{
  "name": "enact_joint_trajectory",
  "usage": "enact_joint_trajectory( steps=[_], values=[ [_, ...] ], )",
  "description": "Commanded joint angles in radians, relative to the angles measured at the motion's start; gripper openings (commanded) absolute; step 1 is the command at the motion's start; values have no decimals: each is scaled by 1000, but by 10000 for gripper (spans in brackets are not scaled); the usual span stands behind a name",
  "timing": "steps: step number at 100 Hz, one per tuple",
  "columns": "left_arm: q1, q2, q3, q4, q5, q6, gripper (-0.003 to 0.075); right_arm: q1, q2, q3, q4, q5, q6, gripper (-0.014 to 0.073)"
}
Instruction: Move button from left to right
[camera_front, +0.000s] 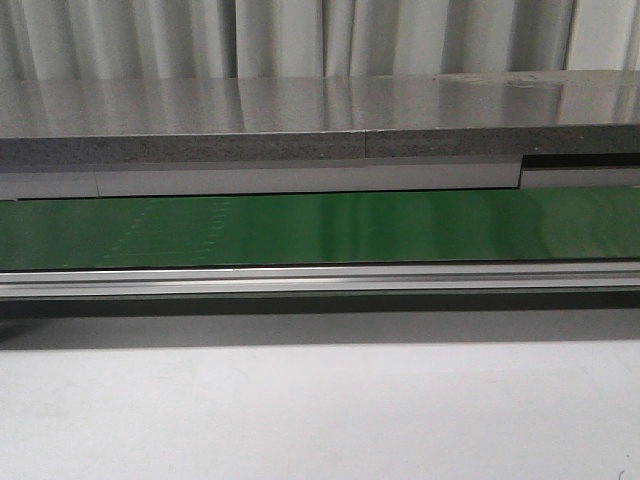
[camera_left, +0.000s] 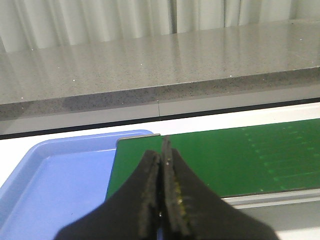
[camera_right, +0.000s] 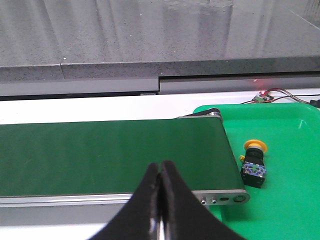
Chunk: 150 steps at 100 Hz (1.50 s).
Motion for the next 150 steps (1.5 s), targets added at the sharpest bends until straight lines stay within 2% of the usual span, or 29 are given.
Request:
enact_joint_trajectory(
  steps=[1,21,40,73,82,150],
  values=[
    [-6,8,-30,-9,-67,-1,-20,3,7,-27,3,-74,-1,-67],
    [-6,8,-30,-9,-67,-1,-20,46,-21,21,3,-154,1,-67],
    [-6,8,-30,-9,-67,-1,-20,114,-143,157,-2,-232,1,-67],
    [-6,8,-30,-9,-67,-1,-20,115,-407,396,-2,-269,1,-67],
    [-6,8,-30,-9,-67,-1,-20,115,-413,430,-2,-298,2,-67],
    [-6,8,-30,-9,-67,-1,-20,115,-412,431,-2,-310,3,-67]
  ],
)
